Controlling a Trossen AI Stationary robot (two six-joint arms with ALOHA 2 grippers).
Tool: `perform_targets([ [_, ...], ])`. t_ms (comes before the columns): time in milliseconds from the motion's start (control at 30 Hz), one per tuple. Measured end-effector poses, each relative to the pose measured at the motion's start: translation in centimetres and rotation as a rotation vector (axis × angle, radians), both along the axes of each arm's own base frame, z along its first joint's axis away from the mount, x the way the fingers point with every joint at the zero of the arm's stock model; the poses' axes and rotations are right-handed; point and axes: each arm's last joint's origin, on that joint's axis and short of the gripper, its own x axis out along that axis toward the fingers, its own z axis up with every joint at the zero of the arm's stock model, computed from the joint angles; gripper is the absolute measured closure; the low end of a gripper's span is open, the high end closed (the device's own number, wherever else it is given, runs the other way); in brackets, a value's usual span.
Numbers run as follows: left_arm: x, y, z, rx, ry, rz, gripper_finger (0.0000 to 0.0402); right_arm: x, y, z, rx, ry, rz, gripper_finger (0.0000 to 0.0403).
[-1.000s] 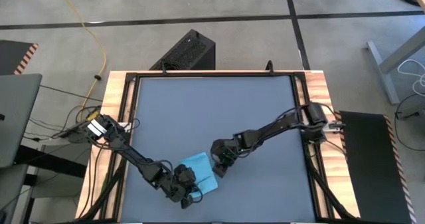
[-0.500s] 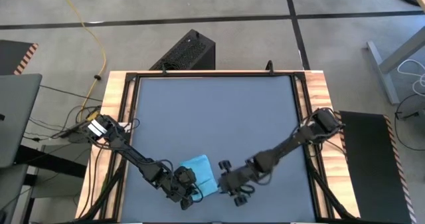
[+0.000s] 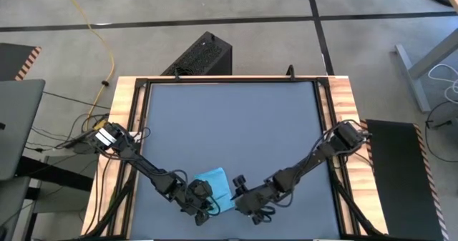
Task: Roll towel
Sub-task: Roll the blue towel
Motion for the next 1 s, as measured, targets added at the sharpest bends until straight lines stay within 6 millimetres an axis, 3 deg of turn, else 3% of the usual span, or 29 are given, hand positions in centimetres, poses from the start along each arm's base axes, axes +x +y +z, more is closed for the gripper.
perform_targets([
  [367,0.1,0.0,0.1,-0.011,-0.015,0.012,0.0394,0.4,-0.2,-0.5,-0.075,-0.030,0.039,0.0192],
  [733,0.2,-0.1,0.2,-0.022,-0.029,0.018,0.0394,1.5,-0.3,-4.0,-0.048,-0.003,-0.001,0.0196],
  [867,0.3,-0.1,0.3,-0.025,-0.038,0.017,0.0394,1.7,-0.4,-4.6,0.003,0.020,-0.055,0.0220],
  [1000,0.3,-0.1,0.3,-0.014,-0.046,0.037,0.0384,1.7,-0.5,-4.5,0.036,0.028,-0.084,0.0275],
])
